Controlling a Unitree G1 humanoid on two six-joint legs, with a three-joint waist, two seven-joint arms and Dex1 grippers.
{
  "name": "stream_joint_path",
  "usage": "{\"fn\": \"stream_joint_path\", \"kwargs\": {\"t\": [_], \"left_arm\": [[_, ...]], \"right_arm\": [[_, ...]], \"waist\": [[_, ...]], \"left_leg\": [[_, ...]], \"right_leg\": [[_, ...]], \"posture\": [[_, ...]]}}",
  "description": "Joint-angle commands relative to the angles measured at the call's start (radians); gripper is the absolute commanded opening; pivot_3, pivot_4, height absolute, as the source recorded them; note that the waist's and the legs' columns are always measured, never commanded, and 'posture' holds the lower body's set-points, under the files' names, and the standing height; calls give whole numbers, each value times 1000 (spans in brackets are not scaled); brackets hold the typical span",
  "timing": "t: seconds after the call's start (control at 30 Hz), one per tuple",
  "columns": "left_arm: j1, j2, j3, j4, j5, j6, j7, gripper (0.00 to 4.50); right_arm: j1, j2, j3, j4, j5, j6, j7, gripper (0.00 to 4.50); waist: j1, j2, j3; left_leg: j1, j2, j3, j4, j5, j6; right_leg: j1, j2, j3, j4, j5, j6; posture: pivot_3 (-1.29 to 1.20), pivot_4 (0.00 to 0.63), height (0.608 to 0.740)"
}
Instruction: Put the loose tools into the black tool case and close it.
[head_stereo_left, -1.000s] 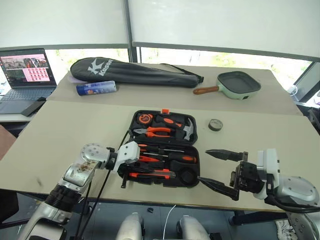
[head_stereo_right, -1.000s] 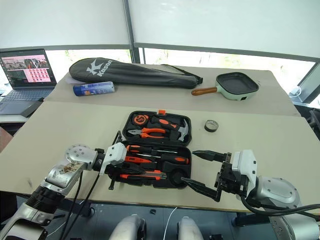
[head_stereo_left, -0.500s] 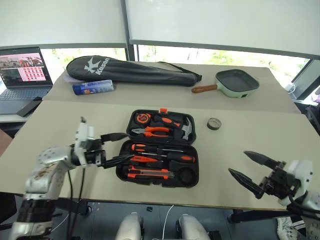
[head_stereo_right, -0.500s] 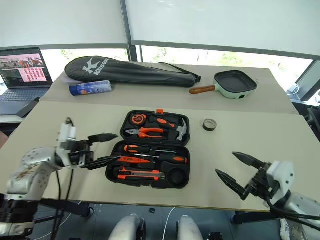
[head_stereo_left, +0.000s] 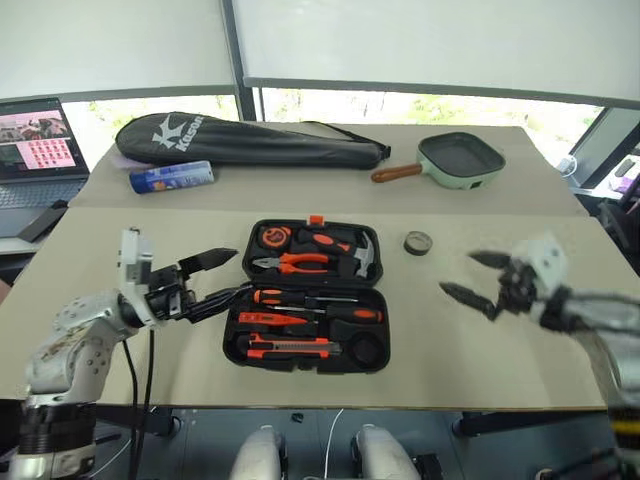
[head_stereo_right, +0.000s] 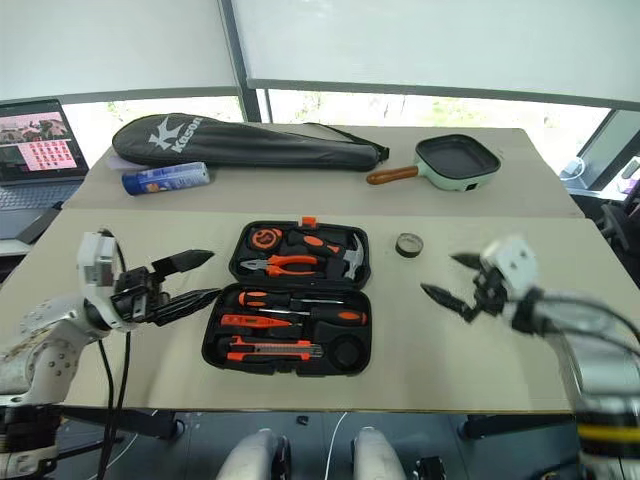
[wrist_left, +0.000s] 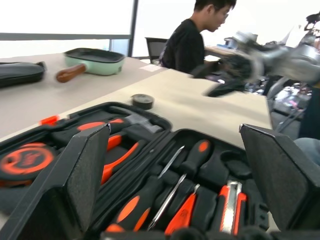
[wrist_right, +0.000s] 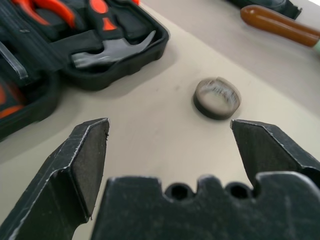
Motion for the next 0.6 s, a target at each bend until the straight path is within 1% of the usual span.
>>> {"fn": "stream_joint_path", "kwargs": {"t": [0.03,0.13,0.23,0.33,0.43,0.47,0.53,0.6], "left_arm": [[-21,-1,-11,-21,2,-13,-15,4454],[-29,-6,-42,-40,18,-32,-28,4454],[-25,-11,-58,-62,28,-35,-22,4454],[-12,-16,-65,-77,37,-42,-20,4454],[16,-13,-64,-82,51,-56,-26,4500],[23,-9,-64,-82,55,-62,-30,4500],[31,-6,-64,-84,58,-69,-34,4500],[33,-6,-62,-87,58,-71,-34,4500]], "right_arm": [[-210,5,145,229,-138,-5,70,4500],[-418,71,261,478,-250,-54,109,4500],[-523,118,313,669,-322,-142,121,4500],[-600,162,333,823,-362,-203,132,4500],[-667,203,348,946,-403,-230,132,3726],[-683,210,355,978,-419,-219,140,3345],[-705,216,364,1022,-447,-231,155,2793],[-724,224,353,1057,-454,-249,151,1963]], "waist": [[5,-1,0],[9,-1,1],[13,-1,1],[14,-1,1],[9,-1,1],[8,-1,1],[7,-1,1],[6,-1,1]], "left_leg": [[-2,0,1,0,0,0],[-5,0,2,-2,0,0],[-9,-1,3,-2,0,0],[-13,-1,2,-2,0,0],[-17,-2,3,-2,0,0],[-18,-2,3,-2,0,0],[-18,-2,3,-2,0,0],[-18,-1,4,-2,0,0]], "right_leg": [[-2,0,-1,0,0,0],[-5,0,-1,0,0,0],[-8,-1,-2,-1,0,0],[-10,-3,-3,-2,0,0],[-17,-4,-2,-1,1,1],[-19,-4,-1,1,1,1],[-20,-3,-1,1,1,1],[-20,-3,-1,2,1,0]], "posture": [[0,150,740],[0,150,740],[0,150,740],[0,150,740],[0,150,740],[0,150,740],[0,150,740],[0,150,740]]}}
